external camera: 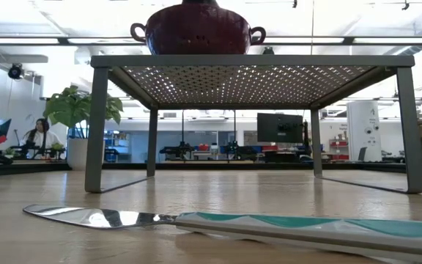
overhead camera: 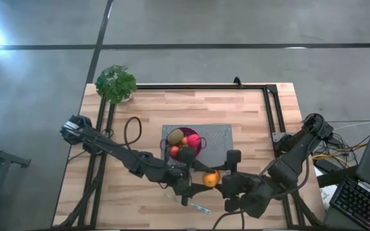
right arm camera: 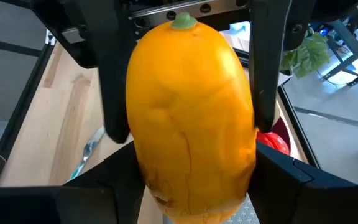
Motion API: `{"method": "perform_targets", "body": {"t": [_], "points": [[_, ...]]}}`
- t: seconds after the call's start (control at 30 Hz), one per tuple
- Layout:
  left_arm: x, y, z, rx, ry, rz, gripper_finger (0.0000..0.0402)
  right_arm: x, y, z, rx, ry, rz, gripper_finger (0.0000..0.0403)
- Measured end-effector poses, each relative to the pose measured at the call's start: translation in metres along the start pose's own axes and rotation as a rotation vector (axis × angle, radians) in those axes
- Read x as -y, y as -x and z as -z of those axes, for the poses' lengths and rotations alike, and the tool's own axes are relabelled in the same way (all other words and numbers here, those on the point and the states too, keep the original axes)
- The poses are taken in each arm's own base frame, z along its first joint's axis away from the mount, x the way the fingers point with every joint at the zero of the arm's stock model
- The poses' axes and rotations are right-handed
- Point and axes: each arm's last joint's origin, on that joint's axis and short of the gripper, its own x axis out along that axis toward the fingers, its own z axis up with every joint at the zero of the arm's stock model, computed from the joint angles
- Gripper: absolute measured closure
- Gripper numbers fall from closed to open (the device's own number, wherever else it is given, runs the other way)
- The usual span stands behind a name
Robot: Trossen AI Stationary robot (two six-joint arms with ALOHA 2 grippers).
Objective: Pick & Place Fruit
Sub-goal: Put the mango into the purple strainer bowl
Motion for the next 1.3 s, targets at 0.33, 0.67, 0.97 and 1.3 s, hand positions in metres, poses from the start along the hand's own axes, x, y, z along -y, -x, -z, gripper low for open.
{"method": "perform_targets", "body": {"t": [0.33, 0.67, 0.97, 1.3], "points": [[-0.003, 0.002, -0.003, 0.015, -0.009, 0.007, 0.0191, 0.001, -0.001, 0.0, 0.0, -0.022, 0.002, 0.0155], [-0.033, 0.027, -0.017, -0.117, -0.028, -0.144, 0.0187, 0.023, 0.017, 0.005, -0.048, -0.105, 0.027, 0.0102], [-0.065, 0.059, -0.021, -0.505, -0.145, -0.29, 0.0187, 0.078, 0.053, 0.02, -0.134, -0.237, 0.107, 0.0083], [-0.107, 0.064, -0.029, -0.605, 0.05, -0.216, 0.0187, 0.153, 0.085, 0.025, -0.097, -0.396, 0.129, 0.0111]]}}
